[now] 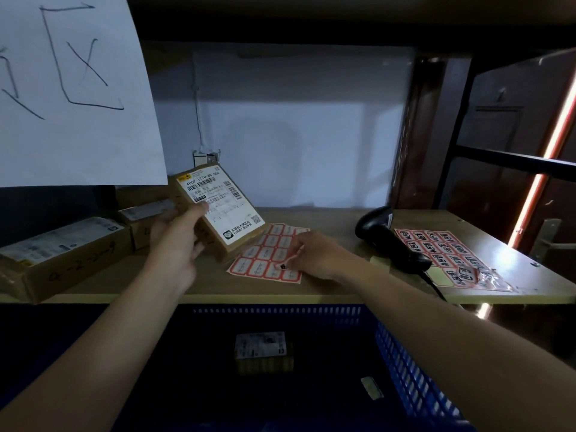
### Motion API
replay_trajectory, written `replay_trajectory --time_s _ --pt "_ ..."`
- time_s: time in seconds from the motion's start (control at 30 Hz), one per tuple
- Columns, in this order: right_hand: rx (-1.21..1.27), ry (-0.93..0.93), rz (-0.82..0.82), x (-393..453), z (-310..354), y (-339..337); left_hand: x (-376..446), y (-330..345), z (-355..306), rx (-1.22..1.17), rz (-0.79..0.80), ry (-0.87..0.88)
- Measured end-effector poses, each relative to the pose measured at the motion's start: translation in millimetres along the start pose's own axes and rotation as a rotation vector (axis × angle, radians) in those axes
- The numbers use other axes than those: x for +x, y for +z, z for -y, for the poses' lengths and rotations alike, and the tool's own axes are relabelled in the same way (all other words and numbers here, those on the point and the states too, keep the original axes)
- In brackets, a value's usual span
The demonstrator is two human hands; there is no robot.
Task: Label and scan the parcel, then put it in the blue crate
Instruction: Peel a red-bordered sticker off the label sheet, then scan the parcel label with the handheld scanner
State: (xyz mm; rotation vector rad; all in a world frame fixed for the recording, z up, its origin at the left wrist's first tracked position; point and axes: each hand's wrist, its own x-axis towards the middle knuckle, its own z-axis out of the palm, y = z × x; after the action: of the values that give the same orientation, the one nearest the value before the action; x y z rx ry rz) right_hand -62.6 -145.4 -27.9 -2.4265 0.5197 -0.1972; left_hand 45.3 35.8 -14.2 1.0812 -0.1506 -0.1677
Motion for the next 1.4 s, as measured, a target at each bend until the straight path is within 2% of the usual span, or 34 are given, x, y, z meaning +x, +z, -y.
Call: replay_trajectory --time_s 0.2,0.33,0.4,0.5,0.63,0.73,0.8,0.9,1.0,1.1,1.2,1.3,1.4 --pt "-0.007 -0.037 -0.074 -2.5 -2.6 2.9 7.9 0.6 7.3 -0.015 0.009 -0.049" --pt "-0.008 -0.054 -0.269 -4.1 -19.8 -12.9 8.8 7.4 6.6 -0.134 -0.005 -0.054" --pt "-0.115 -0.006 -0.363 -7.2 -36.4 -33.1 9.9 11.1 8.7 -0.163 -0.007 -0.06" --pt "-0.414 0.118 -0.487 -9.8 -67.6 -61.6 7.5 20.4 12.3 -0.091 0.034 -0.084" --pt "-0.274 0.335 -0.411 -10.2 -96.5 -81.8 0.0 31.6 17.6 0.004 0.049 -0.019" --pt "-0.253 0.391 -0.339 -8.1 -98.7 -83.0 -5.7 36.8 16.5 0.036 0.073 0.031" --pt "-0.307 0.381 -0.348 -7.4 -95.9 -81.3 -5.0 37.4 14.8 0.068 0.11 0.025" --pt "-0.293 0.332 -0.449 -11.4 -86.2 -82.8 0.2 36.7 14.4 0.216 0.165 0.02" --pt "-0.158 0.224 -0.547 -17.7 -66.1 -91.1 5.4 37.2 14.3 0.474 0.272 -0.047" --pt "-0.058 0.124 -0.542 -24.2 -41.1 -93.7 8.6 40.6 14.1 0.717 0.383 -0.058" --pt "-0.002 0.057 -0.498 -31.1 -22.7 -85.3 15.9 41.5 15.3 1.041 0.39 0.077" --pt "0.101 0.006 -0.486 -36.0 -19.1 -76.4 5.5 38.1 10.4 1.215 0.329 0.2" --pt "0.27 0.002 -0.459 -38.9 -20.4 -73.0 -33.0 29.5 17.0 1.417 0.27 0.423"
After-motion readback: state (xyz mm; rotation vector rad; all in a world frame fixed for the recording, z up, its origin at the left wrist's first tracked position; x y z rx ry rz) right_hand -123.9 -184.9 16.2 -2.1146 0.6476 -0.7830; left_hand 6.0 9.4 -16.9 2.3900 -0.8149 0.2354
